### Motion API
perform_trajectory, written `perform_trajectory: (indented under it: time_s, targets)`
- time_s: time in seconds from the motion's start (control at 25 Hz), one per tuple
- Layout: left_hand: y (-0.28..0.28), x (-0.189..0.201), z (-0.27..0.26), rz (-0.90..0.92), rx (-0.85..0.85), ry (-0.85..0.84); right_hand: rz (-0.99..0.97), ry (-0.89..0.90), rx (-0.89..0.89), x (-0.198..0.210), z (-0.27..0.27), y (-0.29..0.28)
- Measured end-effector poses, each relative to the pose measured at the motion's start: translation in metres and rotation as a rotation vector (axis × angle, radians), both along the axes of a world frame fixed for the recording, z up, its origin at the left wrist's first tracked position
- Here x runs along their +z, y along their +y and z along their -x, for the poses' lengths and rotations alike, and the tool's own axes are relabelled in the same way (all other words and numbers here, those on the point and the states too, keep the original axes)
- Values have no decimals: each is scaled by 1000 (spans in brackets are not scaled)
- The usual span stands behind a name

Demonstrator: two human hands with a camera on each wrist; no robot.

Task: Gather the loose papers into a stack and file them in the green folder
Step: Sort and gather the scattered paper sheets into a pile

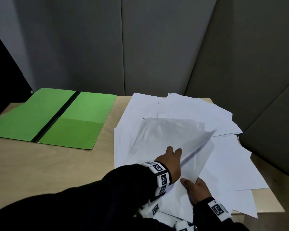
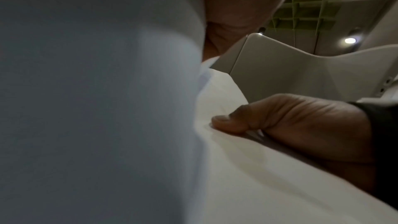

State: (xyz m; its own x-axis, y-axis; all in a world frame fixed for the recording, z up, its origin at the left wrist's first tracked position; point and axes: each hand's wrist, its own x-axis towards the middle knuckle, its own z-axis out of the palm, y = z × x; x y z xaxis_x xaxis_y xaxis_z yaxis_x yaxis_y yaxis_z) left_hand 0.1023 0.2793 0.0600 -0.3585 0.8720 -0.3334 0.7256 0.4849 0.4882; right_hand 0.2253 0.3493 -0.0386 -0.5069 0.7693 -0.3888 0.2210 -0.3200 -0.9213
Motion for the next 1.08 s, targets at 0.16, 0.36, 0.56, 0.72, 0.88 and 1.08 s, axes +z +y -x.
perform_trajectory:
  time_s: [0.16, 0.36, 0.56, 0.72, 0.88, 1.08]
  targets:
    - [13, -3, -1, 27, 34, 7, -11, 19, 3, -2, 0, 2]
    - [23, -14, 3, 72, 94, -108, 11, 41, -7, 1, -2, 0]
    - [31, -17, 14, 72, 190, -195, 27, 48, -45, 0, -4, -2]
    - [26, -12, 19, 47, 81, -360, 78, 45, -93, -5, -9, -3]
    - [13, -26, 44, 78, -27, -129, 87, 54, -90, -4, -17, -3]
    - [-18, -41, 49, 213, -265, 54, 54, 18, -73, -3, -24, -1]
